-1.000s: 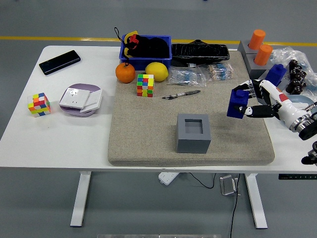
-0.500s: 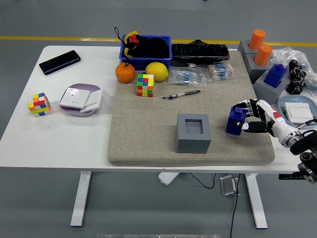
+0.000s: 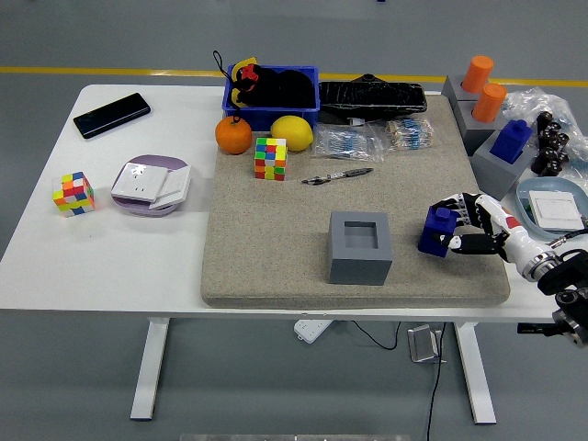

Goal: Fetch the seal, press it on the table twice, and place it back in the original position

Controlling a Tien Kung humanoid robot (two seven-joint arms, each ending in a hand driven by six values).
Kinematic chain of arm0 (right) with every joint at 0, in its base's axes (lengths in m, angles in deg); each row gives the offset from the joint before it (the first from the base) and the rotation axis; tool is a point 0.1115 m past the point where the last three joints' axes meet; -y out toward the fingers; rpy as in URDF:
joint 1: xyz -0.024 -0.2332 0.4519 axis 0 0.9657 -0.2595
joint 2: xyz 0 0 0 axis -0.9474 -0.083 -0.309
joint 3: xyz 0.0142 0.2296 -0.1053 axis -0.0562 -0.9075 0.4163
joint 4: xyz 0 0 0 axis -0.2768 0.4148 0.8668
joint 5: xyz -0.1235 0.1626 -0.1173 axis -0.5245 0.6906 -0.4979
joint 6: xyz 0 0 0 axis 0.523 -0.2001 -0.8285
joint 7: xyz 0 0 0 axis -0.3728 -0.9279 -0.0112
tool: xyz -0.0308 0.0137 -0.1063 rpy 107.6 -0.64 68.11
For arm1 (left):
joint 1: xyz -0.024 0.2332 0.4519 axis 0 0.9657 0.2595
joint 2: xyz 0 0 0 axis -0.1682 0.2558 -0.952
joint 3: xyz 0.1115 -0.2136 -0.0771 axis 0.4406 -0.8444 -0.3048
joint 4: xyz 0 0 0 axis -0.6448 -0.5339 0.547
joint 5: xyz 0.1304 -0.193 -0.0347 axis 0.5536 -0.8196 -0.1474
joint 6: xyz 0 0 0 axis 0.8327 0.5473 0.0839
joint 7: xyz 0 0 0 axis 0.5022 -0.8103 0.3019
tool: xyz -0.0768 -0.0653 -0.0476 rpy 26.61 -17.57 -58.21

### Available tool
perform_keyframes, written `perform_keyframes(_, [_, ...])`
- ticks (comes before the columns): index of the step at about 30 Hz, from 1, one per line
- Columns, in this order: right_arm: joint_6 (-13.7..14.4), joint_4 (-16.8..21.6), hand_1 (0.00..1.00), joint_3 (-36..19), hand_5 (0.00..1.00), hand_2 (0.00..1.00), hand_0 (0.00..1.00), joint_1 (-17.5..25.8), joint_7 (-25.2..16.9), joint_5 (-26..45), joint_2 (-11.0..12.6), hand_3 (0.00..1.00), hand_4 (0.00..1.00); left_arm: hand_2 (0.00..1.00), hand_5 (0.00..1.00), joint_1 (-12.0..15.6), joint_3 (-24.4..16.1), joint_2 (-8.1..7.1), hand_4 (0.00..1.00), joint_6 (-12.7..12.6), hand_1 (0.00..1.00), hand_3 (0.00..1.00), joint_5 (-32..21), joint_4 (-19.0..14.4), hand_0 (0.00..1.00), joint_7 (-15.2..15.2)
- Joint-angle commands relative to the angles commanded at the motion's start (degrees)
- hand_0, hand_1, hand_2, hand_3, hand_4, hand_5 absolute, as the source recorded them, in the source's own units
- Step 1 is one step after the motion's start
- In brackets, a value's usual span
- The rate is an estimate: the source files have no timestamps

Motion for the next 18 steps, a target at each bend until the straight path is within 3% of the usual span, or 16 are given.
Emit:
perform_keyframes(6, [0.21, 6.25, 0.435, -1.84, 0.002, 0.453, 0.568, -0.42, 0.18, -1.20, 1.09, 0.524, 0.716, 0.685, 0.307, -0.02, -0.06, -0.07, 0.686, 0.00, 0.697, 0.753, 0.04, -0.02, 0.747, -0.01])
perform_keyframes(18, [-0.55, 22.58, 0.435, -3.06, 0.002, 0.452, 0.568, 0.26, 1.96, -2.18, 3.37, 0.519, 0.712, 0.685, 0.308, -0.04, 0.28, -0.14, 0.688, 0.01, 0.697, 0.753, -0.18, 0.03, 0.747, 0.04])
